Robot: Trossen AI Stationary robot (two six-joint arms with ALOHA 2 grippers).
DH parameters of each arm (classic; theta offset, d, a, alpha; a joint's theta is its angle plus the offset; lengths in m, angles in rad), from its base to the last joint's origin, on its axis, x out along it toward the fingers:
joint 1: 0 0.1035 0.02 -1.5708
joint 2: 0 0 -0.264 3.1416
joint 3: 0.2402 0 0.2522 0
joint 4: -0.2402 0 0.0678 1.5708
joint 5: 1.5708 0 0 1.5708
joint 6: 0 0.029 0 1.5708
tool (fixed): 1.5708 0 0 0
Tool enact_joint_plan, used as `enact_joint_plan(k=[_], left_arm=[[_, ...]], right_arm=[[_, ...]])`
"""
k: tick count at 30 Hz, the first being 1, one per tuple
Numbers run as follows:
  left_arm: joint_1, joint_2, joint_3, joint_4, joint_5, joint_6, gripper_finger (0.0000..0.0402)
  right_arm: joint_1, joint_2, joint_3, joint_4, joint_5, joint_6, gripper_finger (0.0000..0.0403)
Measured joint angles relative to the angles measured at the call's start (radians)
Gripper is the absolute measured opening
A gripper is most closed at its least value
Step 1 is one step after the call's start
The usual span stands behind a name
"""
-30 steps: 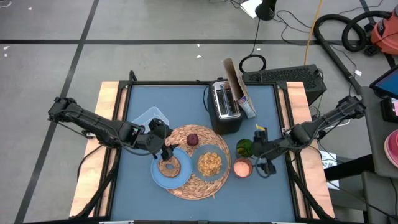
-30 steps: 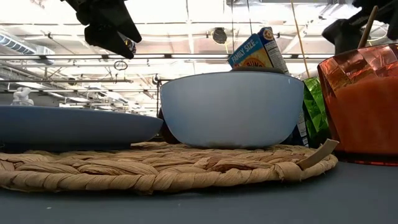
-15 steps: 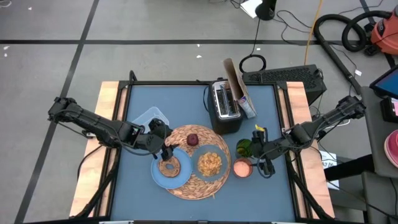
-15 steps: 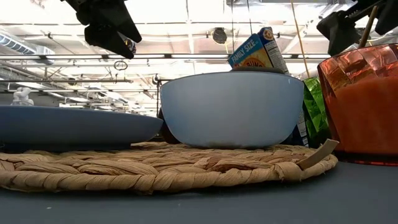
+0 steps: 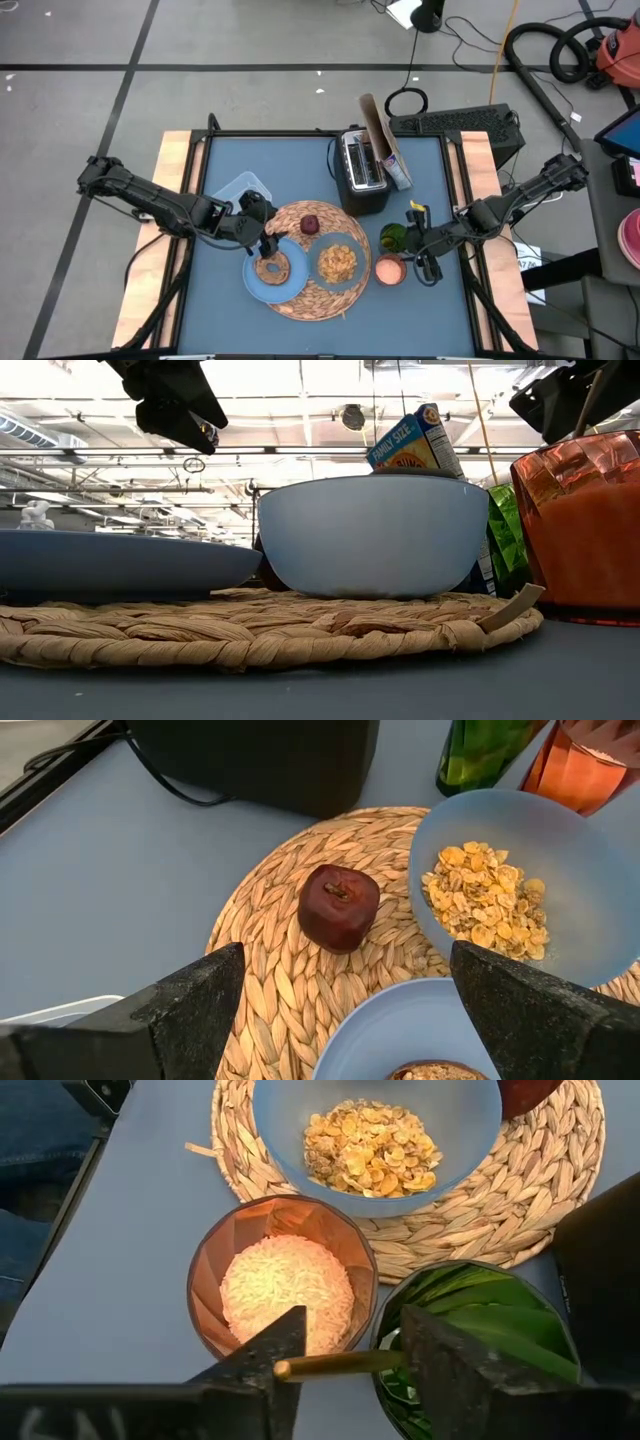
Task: Arrange a breakfast setting
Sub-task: Put the gold spoon on the right side of the blue bowl
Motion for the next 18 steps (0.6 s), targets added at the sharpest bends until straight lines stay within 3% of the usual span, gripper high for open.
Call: enact_joint_plan(k=[18], left_arm=[[0.0, 0.0, 0.0, 0.036, 0.0, 0.0, 0.0358]], right_arm=[[0.0, -0.001, 0.002, 0.005, 0.011, -0.006, 0.0059]])
